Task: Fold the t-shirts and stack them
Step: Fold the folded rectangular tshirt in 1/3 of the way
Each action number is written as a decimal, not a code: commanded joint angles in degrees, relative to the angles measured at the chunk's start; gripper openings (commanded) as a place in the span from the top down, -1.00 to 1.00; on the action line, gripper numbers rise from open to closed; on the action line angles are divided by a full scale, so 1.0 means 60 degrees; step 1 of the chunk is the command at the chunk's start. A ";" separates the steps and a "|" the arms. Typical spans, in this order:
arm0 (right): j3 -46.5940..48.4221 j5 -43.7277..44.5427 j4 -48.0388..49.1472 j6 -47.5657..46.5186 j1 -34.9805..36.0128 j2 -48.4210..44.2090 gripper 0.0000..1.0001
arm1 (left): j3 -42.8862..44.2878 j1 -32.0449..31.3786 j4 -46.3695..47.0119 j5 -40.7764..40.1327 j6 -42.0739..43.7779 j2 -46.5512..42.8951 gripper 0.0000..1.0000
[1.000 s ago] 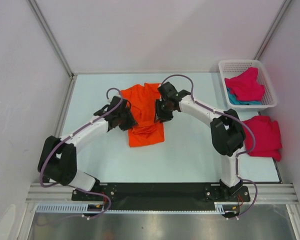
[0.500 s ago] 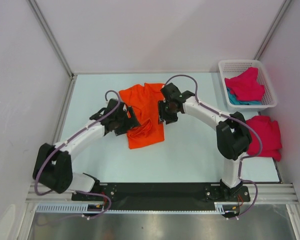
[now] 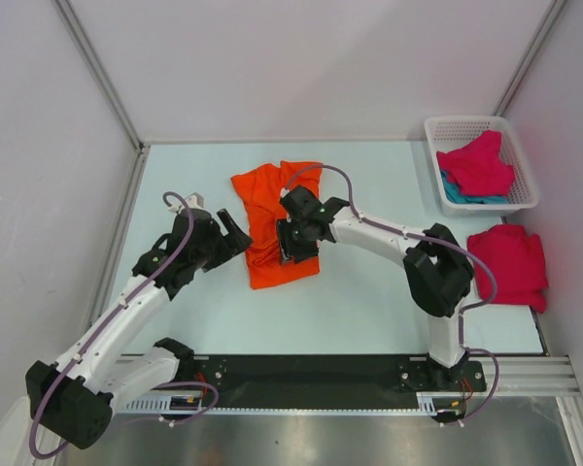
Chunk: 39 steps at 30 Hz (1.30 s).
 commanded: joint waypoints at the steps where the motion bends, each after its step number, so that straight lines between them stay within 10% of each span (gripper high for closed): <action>1: 0.1068 0.0123 0.0118 -0.0157 -0.0286 0.1005 0.04 | -0.0144 0.0101 -0.0275 -0.0211 -0.0117 -0.0081 -0.70; 39: 0.5363 0.0416 -0.1144 -0.1169 -0.1516 0.3556 0.09 | -0.0759 0.0687 -0.0144 0.0023 0.0278 -0.0097 -0.70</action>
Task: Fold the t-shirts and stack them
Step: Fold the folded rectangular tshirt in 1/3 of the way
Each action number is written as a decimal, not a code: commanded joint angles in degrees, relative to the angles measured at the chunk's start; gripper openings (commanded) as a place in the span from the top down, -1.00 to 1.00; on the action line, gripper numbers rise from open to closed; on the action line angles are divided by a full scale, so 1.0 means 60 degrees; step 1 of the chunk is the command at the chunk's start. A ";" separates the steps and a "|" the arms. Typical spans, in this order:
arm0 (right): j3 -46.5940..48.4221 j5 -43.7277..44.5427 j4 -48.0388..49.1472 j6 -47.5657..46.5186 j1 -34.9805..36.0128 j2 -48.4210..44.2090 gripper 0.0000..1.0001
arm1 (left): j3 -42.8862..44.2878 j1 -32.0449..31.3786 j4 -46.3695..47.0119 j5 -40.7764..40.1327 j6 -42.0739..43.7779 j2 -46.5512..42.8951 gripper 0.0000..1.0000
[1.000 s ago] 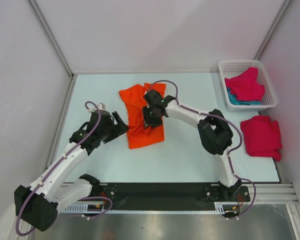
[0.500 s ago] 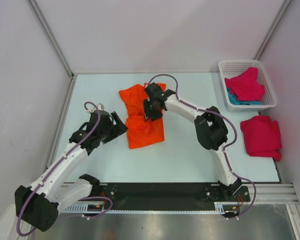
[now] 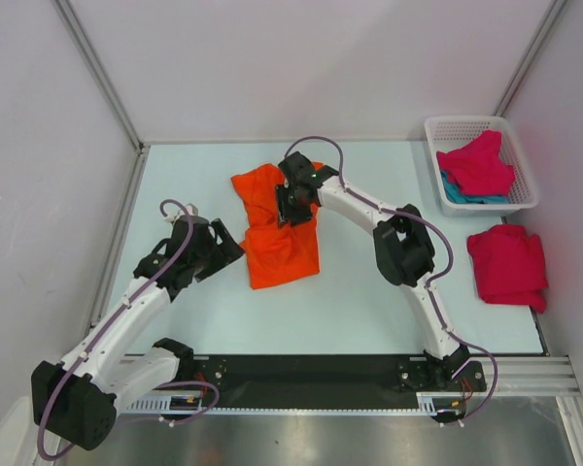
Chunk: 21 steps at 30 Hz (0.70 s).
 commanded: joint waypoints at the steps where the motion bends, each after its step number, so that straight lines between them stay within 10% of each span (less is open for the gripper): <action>1: 0.0288 0.0226 -0.0197 -0.0255 -0.0147 -0.0368 0.09 | -0.0078 0.0130 0.0217 0.0140 0.0184 -0.0067 -0.70; 21: -0.1763 0.0740 0.0448 -0.0284 -0.0059 -0.1994 0.09 | -0.0371 0.0144 0.0701 0.0360 0.0096 0.0343 -0.70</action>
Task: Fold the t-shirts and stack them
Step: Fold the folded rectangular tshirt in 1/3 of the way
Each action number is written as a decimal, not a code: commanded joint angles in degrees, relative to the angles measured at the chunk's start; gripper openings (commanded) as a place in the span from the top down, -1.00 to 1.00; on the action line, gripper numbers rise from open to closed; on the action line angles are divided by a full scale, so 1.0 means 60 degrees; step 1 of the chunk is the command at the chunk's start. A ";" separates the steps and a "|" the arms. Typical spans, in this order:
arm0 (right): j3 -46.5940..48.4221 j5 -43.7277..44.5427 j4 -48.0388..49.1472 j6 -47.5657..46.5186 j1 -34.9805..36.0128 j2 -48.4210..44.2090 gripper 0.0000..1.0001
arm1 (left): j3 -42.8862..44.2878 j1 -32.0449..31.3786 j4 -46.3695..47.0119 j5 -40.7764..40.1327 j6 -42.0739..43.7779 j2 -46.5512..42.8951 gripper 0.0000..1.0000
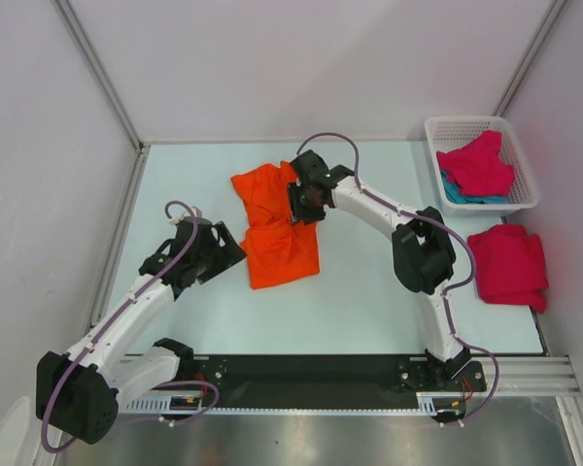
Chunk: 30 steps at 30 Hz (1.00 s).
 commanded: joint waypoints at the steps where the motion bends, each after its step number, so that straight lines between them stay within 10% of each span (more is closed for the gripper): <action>1: -0.0069 0.0059 0.0350 -0.0095 0.0090 -0.0253 0.09 | -0.0069 0.0079 0.0337 0.0112 0.0089 -0.0017 -0.70; 21: 0.1893 -0.0103 0.0174 -0.0314 0.0076 0.2076 0.13 | 0.0122 0.0284 0.0014 -0.0035 0.0338 -0.0105 -0.70; 25: 0.1968 0.0028 0.0071 -0.0475 -0.0012 0.1859 1.00 | 0.0122 0.0299 -0.0015 -0.0064 0.0323 -0.0076 -0.70; 30: 0.1470 0.0409 0.0174 -0.0680 -0.0056 0.1053 1.00 | 0.0093 0.0313 0.0131 -0.0020 0.0308 0.0041 -0.70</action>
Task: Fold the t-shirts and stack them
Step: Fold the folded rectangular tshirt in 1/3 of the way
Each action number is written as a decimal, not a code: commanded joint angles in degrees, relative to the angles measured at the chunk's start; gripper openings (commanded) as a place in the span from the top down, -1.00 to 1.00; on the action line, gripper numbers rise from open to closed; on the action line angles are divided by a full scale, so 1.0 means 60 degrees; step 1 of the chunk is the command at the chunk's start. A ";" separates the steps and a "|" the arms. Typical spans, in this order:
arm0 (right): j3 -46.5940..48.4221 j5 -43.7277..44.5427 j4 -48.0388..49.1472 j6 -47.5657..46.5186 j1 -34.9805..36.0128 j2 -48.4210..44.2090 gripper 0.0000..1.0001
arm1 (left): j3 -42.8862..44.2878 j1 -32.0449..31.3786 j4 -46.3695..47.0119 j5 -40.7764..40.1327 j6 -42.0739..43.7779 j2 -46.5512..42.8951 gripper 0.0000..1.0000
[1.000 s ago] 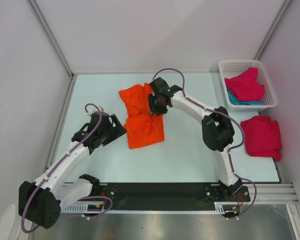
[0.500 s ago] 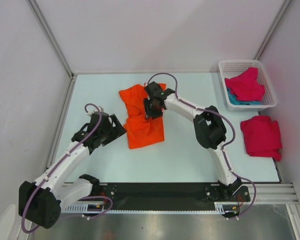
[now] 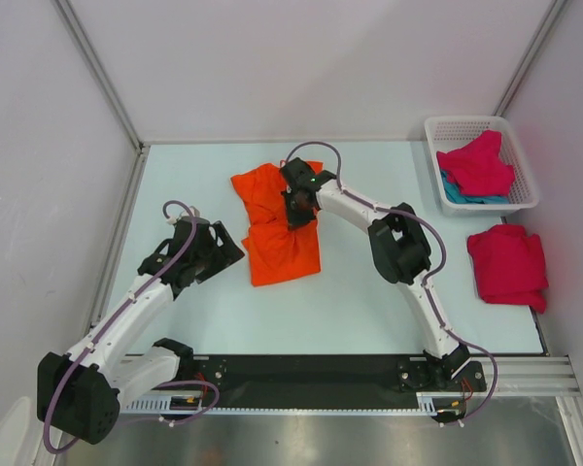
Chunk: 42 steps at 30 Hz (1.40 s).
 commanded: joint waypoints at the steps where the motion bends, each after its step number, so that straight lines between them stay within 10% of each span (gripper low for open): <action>1: -0.0184 0.0523 0.0086 -0.0378 -0.0100 -0.1173 1.00 | 0.0122 0.0098 0.0106 0.0002 0.0137 0.0077 -0.70; 19: -0.0903 0.1270 -0.0104 -0.0202 -0.0246 -0.1923 0.99 | 0.0121 0.0098 0.0238 0.0046 0.0181 0.0136 -0.69; 25: -0.0669 0.1401 -0.0454 -0.0188 -0.0232 -0.1351 -0.10 | 0.0107 0.0113 0.0209 0.0061 0.0225 0.0107 -0.69; 42: -0.5222 0.1709 0.0495 0.0676 0.0764 -0.5129 -0.16 | -0.2103 -0.0136 0.3426 0.2050 -0.1150 0.1306 -0.69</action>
